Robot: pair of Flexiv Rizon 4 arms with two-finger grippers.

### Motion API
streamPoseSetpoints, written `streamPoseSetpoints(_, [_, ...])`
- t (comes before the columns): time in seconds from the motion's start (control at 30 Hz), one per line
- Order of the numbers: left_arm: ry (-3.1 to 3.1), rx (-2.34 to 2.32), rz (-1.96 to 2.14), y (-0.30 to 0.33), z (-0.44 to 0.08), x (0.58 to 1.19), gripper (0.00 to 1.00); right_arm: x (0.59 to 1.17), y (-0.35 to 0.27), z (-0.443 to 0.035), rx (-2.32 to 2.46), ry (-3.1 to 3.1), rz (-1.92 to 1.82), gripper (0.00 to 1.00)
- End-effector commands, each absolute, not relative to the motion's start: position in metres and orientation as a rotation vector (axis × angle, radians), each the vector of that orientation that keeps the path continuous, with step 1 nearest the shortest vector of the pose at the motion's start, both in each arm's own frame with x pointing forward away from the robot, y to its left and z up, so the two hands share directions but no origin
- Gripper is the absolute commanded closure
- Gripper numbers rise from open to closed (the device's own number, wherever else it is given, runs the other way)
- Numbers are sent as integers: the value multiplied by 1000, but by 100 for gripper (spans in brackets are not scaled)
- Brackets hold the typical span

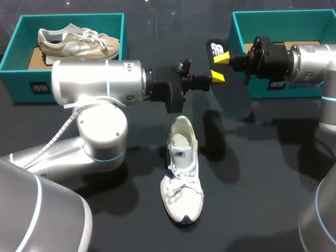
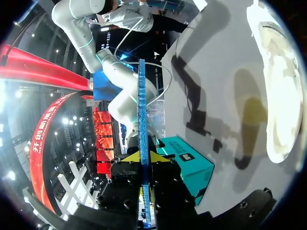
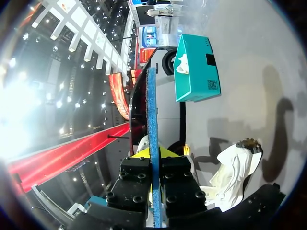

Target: Take the shoe out of the shoebox, open the shoe tongue, remove and reinsert the insole, then place the shoe into the shoebox

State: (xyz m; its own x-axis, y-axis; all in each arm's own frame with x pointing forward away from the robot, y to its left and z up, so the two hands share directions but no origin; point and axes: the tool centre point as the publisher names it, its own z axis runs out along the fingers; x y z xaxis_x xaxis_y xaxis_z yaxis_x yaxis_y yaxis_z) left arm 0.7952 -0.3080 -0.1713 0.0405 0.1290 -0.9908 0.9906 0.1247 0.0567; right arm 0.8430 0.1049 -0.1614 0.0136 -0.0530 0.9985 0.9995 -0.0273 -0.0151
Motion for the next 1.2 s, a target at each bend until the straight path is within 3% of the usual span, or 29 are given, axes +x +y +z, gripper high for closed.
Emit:
streamPoseSetpoints(0.03, [1316,1223,-1016,-304,-170,792,100,842,104,-163,-1190,-1137,-1250,0])
streamPoseSetpoints(0.53, [1456,1180,-1039,-236,-170,771,100,809,62,-155,-1140,-1121,-1294,0])
streamPoseSetpoints(0.77, [1580,1138,-1367,-202,-153,756,100,805,54,-152,-1161,-1121,-1307,0])
streamPoseSetpoints(1.2, [1580,1138,-1367,-202,-153,756,100,805,54,-152,-1161,-1121,-1307,0])
